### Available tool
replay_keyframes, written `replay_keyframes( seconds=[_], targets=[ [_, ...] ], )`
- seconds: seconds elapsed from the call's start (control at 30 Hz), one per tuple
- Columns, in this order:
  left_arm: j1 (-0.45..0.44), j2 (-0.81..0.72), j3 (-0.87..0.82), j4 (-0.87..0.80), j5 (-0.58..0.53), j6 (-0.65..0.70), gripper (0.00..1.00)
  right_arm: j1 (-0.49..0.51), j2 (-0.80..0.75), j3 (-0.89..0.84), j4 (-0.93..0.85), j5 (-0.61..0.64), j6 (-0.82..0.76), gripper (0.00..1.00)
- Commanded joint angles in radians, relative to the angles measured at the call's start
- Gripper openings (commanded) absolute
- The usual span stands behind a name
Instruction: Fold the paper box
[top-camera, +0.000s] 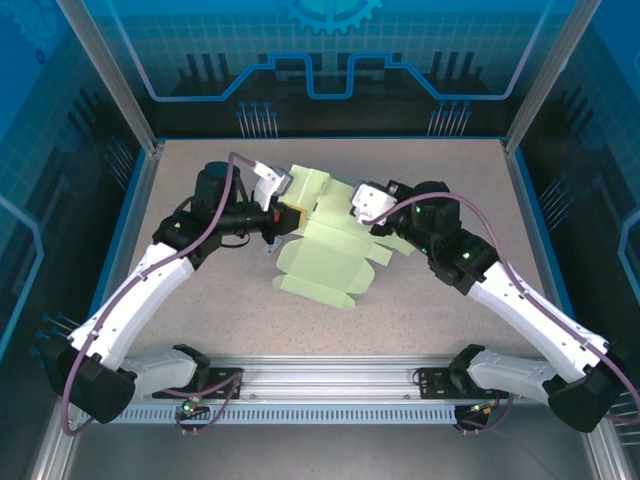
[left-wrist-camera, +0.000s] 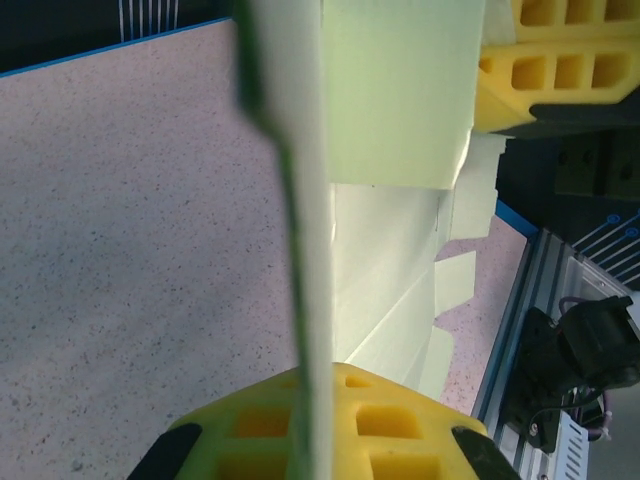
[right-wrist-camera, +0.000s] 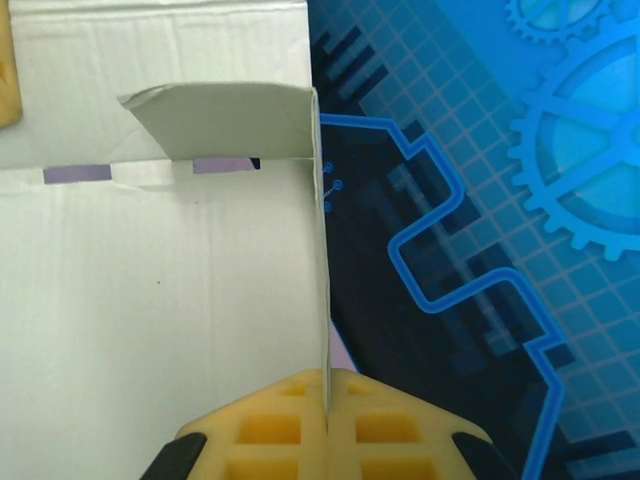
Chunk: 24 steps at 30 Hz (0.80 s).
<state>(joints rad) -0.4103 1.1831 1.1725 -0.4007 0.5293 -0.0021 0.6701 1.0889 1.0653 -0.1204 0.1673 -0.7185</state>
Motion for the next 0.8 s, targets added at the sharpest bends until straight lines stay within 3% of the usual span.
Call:
replay_keyframes(
  seconds=[0.0, 0.13, 0.23, 0.43, 0.63, 0.77],
  targets=[
    [-0.002, -0.001, 0.033, 0.093, 0.033, -0.017, 0.00, 0.012, 0.036, -0.024, -0.016, 0.089, -0.013, 0.00],
    [-0.002, 0.019, 0.024, 0.082, -0.015, -0.009, 0.00, -0.049, 0.048, 0.042, -0.175, -0.052, 0.154, 0.00],
    [-0.002, 0.038, -0.005, 0.093, -0.047, -0.011, 0.00, -0.138, 0.070, 0.102, -0.329, -0.254, 0.305, 0.00],
    [-0.002, 0.113, -0.062, 0.154, -0.027, -0.051, 0.05, -0.223, 0.134, 0.102, -0.487, -0.473, 0.463, 0.00],
    [-0.002, 0.209, -0.107, 0.222, -0.025, -0.076, 0.19, -0.299, 0.188, 0.019, -0.462, -0.540, 0.541, 0.00],
    [-0.002, 0.285, -0.114, 0.249, -0.081, -0.072, 0.40, -0.338, 0.256, -0.004, -0.435, -0.532, 0.560, 0.00]
  ],
)
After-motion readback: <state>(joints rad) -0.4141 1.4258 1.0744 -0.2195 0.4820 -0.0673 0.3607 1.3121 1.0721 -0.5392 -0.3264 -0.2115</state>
